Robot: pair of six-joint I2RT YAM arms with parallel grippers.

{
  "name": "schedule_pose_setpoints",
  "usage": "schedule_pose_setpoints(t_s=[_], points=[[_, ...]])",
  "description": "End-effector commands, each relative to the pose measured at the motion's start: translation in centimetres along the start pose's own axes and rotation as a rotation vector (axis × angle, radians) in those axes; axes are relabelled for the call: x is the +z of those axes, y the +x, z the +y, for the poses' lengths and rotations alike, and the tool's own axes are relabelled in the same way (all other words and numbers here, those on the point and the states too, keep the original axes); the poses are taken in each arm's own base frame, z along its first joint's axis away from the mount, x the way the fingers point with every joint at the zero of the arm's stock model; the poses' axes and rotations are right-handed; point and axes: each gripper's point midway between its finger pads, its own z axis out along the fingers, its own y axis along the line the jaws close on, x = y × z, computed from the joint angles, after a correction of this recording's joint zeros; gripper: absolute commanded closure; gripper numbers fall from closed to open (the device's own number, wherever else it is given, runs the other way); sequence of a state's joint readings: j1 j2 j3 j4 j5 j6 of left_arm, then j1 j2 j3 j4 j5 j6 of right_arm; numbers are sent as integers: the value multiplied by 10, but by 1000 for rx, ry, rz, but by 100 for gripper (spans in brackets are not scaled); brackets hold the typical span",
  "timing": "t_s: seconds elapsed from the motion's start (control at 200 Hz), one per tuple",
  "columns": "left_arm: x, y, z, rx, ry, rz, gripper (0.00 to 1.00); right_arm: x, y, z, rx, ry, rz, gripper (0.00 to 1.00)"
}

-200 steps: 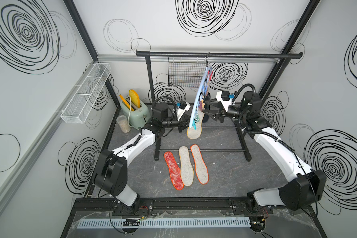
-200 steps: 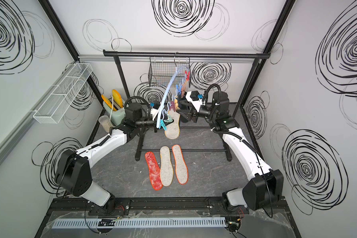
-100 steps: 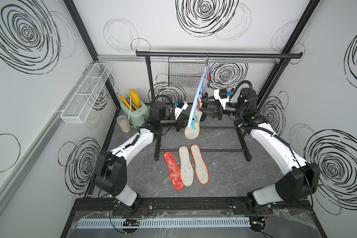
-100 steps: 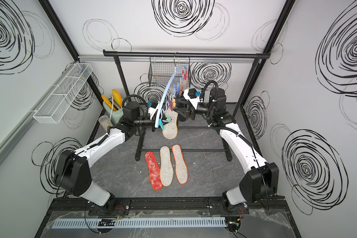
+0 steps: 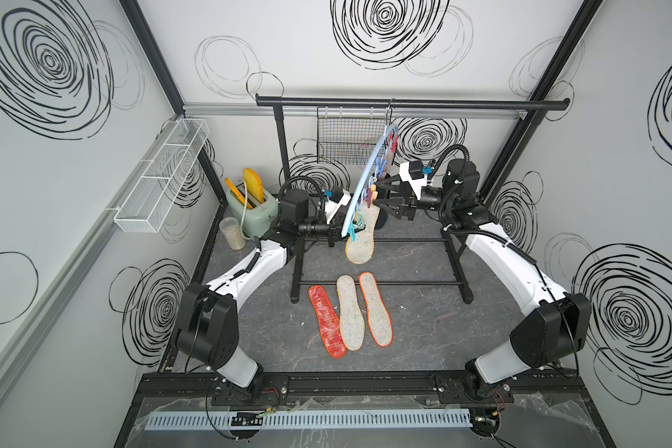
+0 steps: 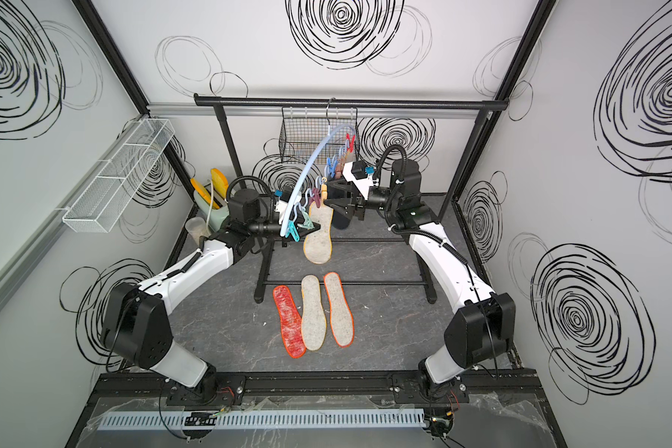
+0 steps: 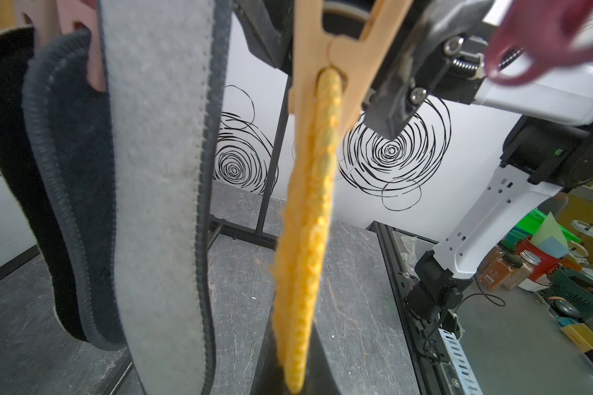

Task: Take the shoe insoles off the hanger
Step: Open the clamp at the hanger.

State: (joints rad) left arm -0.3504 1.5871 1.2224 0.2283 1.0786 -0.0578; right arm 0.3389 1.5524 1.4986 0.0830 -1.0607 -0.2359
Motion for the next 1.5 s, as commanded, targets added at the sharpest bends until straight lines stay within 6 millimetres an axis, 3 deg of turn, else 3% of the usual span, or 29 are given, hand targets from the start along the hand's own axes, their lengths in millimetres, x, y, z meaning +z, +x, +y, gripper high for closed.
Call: schedule_pose_setpoints(t_s=[0.0, 0.23, 0.505, 0.755, 0.995, 1.156, 1.271, 1.496], points=[[-5, -17, -3, 50, 27, -26, 100, 0, -15, 11, -36, -86, -39, 40], [-4, -15, -1, 41, 29, -21, 100, 4, -21, 27, -47, -138, -52, 42], [-2, -7, 1, 26, 39, -13, 100, 9, -18, 14, -40, -91, -46, 39], [-1, -4, 1, 18, 46, -7, 100, 12, -26, 14, -25, -128, -66, 45], [-2, -4, 3, 18, 40, -8, 100, 12, -23, 17, -11, -145, -63, 58], [-2, -2, 4, 15, 34, -7, 100, 13, -26, 17, -12, -152, -68, 80], [-2, 0, 5, 10, 32, -5, 100, 14, -25, 16, -6, -146, -66, 90], [-2, 5, 16, -30, -38, -11, 100, 14, -22, 12, -1, -125, -58, 93]])
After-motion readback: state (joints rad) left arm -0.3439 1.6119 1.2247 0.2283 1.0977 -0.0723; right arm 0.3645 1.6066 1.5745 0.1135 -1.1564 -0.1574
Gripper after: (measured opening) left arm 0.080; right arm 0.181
